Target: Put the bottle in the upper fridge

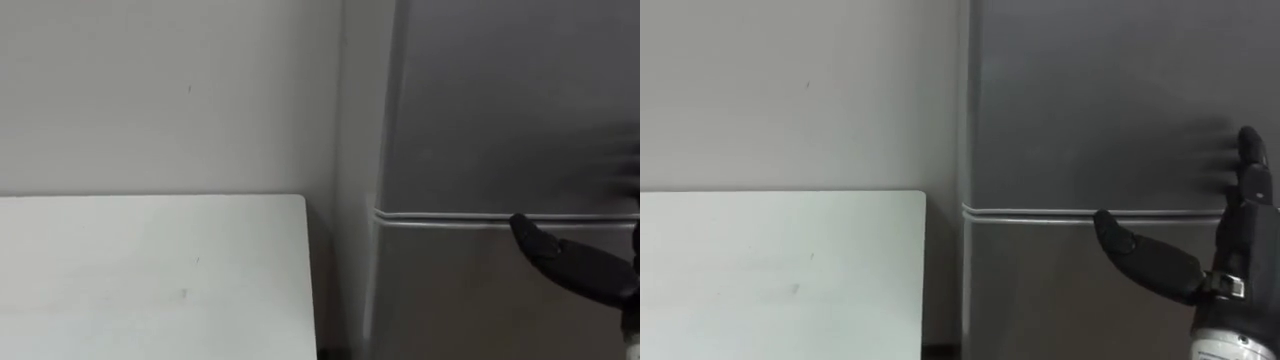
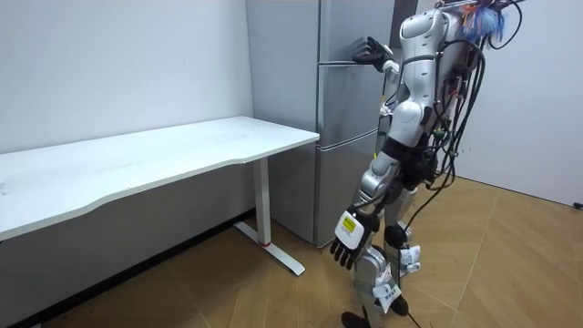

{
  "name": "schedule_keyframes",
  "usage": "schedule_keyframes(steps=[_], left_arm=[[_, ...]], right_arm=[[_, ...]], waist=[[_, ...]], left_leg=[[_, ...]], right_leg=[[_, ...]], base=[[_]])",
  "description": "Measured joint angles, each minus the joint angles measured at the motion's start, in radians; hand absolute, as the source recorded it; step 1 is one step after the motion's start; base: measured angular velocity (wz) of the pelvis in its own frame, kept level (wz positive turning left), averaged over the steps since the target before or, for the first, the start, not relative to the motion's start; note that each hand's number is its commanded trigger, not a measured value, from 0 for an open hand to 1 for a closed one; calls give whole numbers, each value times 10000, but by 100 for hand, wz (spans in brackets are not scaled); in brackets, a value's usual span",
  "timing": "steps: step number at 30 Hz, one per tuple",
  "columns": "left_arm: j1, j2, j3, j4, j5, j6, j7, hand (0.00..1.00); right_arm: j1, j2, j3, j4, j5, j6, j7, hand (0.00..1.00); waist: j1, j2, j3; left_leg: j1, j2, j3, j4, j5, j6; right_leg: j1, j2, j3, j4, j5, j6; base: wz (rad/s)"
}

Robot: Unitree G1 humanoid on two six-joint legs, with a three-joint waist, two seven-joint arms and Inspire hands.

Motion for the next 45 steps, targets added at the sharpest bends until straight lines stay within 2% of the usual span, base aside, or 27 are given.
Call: schedule_keyframes(steps=[5, 8, 11, 14, 17, 19, 21, 24, 27, 28, 29, 30, 39, 45], left_arm=[[32, -1, -19, -85, -5, -4, 1, 0], [131, -14, -4, -79, -3, -17, 2, 0], [312, -21, 188, -61, -9, -47, 2, 0], [399, -25, 261, -62, -9, -145, 3, 0], [494, -59, 653, -67, -8, -286, 4, 0], [612, -137, 1102, -68, -8, -395, 5, 0], [708, -217, 1298, -75, -6, -458, 5, 0], [811, -226, 1430, -138, -12, -489, 7, 0], [821, -221, 1670, -196, -30, -531, 22, 0], [824, -212, 1780, -195, -39, -546, 35, 0], [824, -192, 1807, -191, -52, -554, 49, 0], [815, -158, 1846, -186, -50, -590, 69, 0], [817, -159, 2203, -288, -51, -640, 76, 0], [847, -165, 2379, -386, -87, -636, 77, 0]], right_arm=[[0, -3, 8, 7, 9, -13, 156, 0], [5, -59, 7, 8, 3, -42, 346, 0], [106, -333, -5, 64, 37, -132, 643, 0], [156, -435, -34, 64, 444, -260, 778, 0], [407, -630, -234, 61, 478, -450, 976, 0], [725, -929, -606, 44, 506, -523, 1259, 0], [841, -1146, -846, 45, 435, -576, 1332, 0], [844, -1322, -1351, 47, 497, -654, 1339, 0], [847, -1806, -1924, 72, 1204, -709, 1157, 0], [848, -1960, -2123, 154, 1260, -815, 1058, 0], [848, -2008, -2232, 229, 1271, -896, 1017, 0], [847, -2051, -2479, 469, 1283, -1068, 883, 0], [1075, -2057, -3702, 858, 1443, -1090, -838, 0], [1417, -2056, -4125, 1491, 2161, -1115, -1661, 0]], waist=[[-10, 48, 50], [-179, 2, 54], [-444, 1, 39], [-615, -11, 41], [-834, -8, -17], [-872, -60, -32], [-938, -34, -14], [-1103, -61, -30], [-1101, -62, -7], [-1125, -113, 43], [-1156, -75, 41], [-1173, -150, 44], [-1359, -260, 42], [-1416, -375, 38]], left_leg=[[-24, 10, -84, 51, -1, -4], [-37, -6, -154, 42, 0, -9], [-30, -23, -265, 54, 2, -11], [-11, -33, -320, 50, 0, -10], [-45, -34, -413, 48, -2, -9], [76, -35, -425, 18, -19, -2], [127, -50, -433, 6, -46, 9], [19, -108, -550, -5, -57, 26], [127, -187, -587, -142, -43, 48], [187, -198, -594, -142, -43, 51], [200, -204, -602, -140, -44, 53], [242, -208, -600, -157, -47, 57], [392, -298, -565, -292, -51, 64], [454, -320, -555, -297, -52, 64]], right_leg=[[16, -2, -81, 5, -5, -9], [24, -15, -142, 3, -6, -10], [172, -32, -261, -39, 42, -93], [181, -49, -337, -122, 30, -80], [331, -52, -450, -241, 48, -79], [516, -50, -517, -358, 57, -91], [575, -61, -518, -361, 46, -80], [519, -103, -557, -357, 9, -41], [562, -150, -576, -359, -12, -4], [654, -159, -630, -385, -21, 11], [680, -167, -643, -429, -30, 26], [707, -169, -645, -531, -41, 41], [766, -222, -616, -533, -172, 118], [867, -237, -616, -704, -182, 131]], base=[[5], [7], [12], [8], [14], [11], [7], [10], [4], [4], [9], [7], [1], [0]])
